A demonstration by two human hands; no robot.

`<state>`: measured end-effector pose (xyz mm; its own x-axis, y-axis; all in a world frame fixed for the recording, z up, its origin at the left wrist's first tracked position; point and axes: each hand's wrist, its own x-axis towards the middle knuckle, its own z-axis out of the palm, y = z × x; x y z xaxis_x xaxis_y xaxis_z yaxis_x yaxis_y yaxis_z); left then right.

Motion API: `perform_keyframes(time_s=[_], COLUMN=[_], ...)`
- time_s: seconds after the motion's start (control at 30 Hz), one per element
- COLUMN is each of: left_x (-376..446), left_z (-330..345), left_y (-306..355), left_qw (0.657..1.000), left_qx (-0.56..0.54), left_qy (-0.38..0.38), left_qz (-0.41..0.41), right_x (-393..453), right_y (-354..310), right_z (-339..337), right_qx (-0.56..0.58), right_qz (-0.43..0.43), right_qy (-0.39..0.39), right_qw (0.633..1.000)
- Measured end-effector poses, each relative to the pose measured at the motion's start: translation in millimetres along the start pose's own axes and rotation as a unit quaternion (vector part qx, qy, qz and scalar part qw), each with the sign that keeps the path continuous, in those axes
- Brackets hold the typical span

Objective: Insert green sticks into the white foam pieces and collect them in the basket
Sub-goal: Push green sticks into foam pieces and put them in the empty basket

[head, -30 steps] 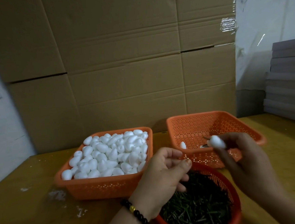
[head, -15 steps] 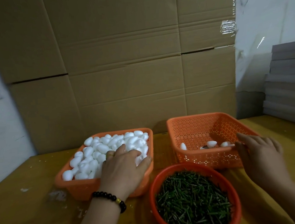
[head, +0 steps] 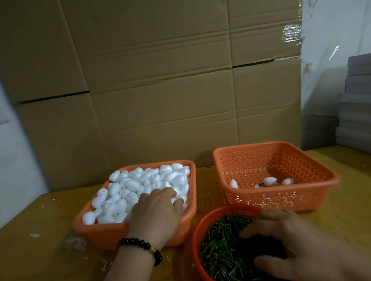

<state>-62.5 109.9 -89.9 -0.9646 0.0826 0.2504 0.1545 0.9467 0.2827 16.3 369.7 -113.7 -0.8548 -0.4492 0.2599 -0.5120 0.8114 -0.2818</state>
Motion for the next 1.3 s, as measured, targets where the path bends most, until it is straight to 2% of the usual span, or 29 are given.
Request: perform_keyframes(time_s=[0.2, 0.53, 0.67, 0.83, 0.93, 1.13, 1.3], left_x=[2.0, 3.1, 1.3, -6.2, -9.2, -10.1, -11.0], left_z=[1.4, 1.0, -4.2, -13.0, -12.5, -4.0, -3.6], left_y=[-4.7, -2.0, 3.8, 16.0, 22.2, 26.6, 29.0], left_qw=[1.000, 0.996, 0.985, 0.943, 0.932, 0.921, 0.899], left_qx=[-0.024, -0.082, -0.163, -0.328, -0.360, -0.387, -0.438], left_qy=[0.013, 0.040, 0.052, 0.052, 0.044, 0.033, 0.013], left_qz=[-0.003, -0.002, 0.017, 0.027, 0.021, 0.017, 0.021], right_x=[-0.9, 6.2, 5.9, 3.0, 2.8, 3.7, 3.1], right_y=[1.5, -1.0, -1.9, -8.0, -9.0, -13.6, -15.1], right_z=[11.8, 4.6, 6.1, 6.1, 6.2, 5.4, 7.5], right_qx=[-0.039, 0.056, 0.037, 0.015, 0.057, 0.066, 0.077], right_qz=[-0.020, -0.042, -0.048, -0.040, -0.024, -0.044, -0.054], right_qy=[-0.045, -0.055, -0.003, 0.057, 0.068, 0.089, 0.125], right_qw=[0.998, 0.996, 0.998, 0.997, 0.996, 0.993, 0.988])
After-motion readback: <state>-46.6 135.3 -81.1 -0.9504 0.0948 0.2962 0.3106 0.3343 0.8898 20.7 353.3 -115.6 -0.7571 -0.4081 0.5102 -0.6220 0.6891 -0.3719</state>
